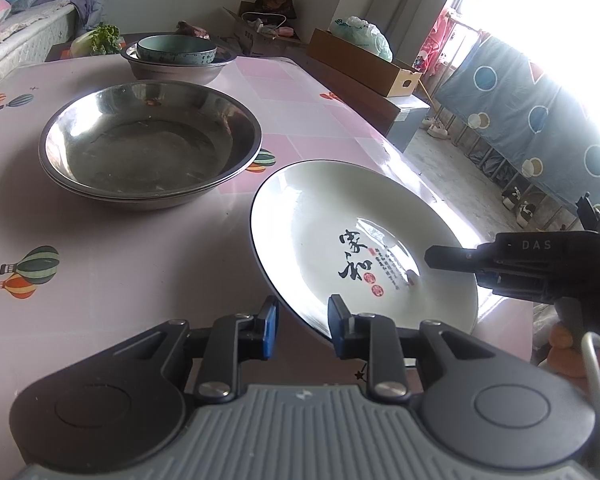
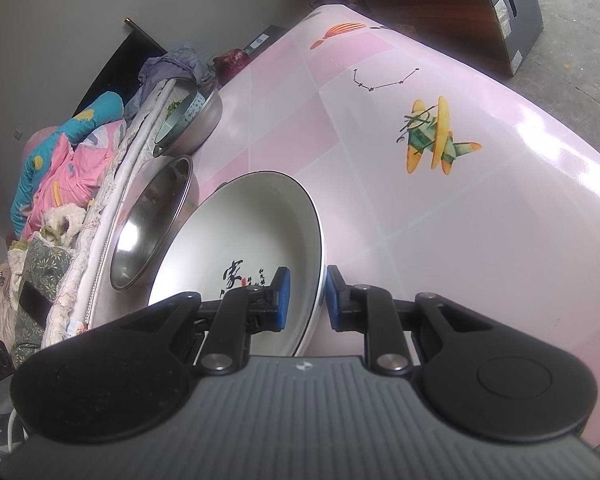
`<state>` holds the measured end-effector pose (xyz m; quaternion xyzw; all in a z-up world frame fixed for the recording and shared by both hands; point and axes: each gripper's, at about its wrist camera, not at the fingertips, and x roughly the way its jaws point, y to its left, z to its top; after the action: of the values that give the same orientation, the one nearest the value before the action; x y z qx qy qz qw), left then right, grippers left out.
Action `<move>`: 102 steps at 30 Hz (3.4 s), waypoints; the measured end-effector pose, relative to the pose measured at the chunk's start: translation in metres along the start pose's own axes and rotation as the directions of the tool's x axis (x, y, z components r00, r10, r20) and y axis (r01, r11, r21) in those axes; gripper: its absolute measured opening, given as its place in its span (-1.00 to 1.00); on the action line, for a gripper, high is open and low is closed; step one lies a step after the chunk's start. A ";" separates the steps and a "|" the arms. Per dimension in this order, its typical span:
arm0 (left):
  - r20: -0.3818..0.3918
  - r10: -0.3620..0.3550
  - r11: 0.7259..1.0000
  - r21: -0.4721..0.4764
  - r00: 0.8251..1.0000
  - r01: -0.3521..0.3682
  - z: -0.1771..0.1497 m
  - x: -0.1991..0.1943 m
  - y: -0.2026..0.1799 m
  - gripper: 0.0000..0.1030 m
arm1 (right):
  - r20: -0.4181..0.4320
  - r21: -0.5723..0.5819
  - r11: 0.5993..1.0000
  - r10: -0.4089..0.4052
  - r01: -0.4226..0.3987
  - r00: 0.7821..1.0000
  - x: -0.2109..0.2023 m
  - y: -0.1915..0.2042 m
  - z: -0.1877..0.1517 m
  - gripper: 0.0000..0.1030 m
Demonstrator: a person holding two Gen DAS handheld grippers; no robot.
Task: Organize plates and bowls
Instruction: 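Lift the white calligraphy plate off the table with both grippers, then carry the white plate with both grippers over the stainless bowl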
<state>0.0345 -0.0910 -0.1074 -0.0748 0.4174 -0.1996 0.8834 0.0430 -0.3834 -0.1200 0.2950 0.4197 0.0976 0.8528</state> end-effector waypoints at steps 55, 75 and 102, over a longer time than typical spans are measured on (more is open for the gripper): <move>-0.013 0.077 0.990 0.118 0.997 -0.075 0.021 0.022 -0.005 -0.44 | 0.061 -0.150 0.985 -0.083 0.091 0.995 -0.002 0.014 -0.011 -0.75; -0.031 0.066 0.993 0.100 0.997 -0.063 0.028 0.026 0.000 -0.42 | 0.080 -0.210 0.970 -0.110 0.125 0.991 0.007 0.021 -0.007 -0.70; -0.018 0.112 0.991 0.077 0.994 -0.111 0.028 0.021 -0.002 -0.47 | 0.110 -0.276 0.951 -0.111 0.138 0.988 0.004 0.032 -0.010 -0.65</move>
<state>0.0674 -0.1024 -0.1038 -0.0156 0.4228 -0.1664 0.8907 0.0406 -0.3517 -0.1087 0.1475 0.3789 0.0887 0.9093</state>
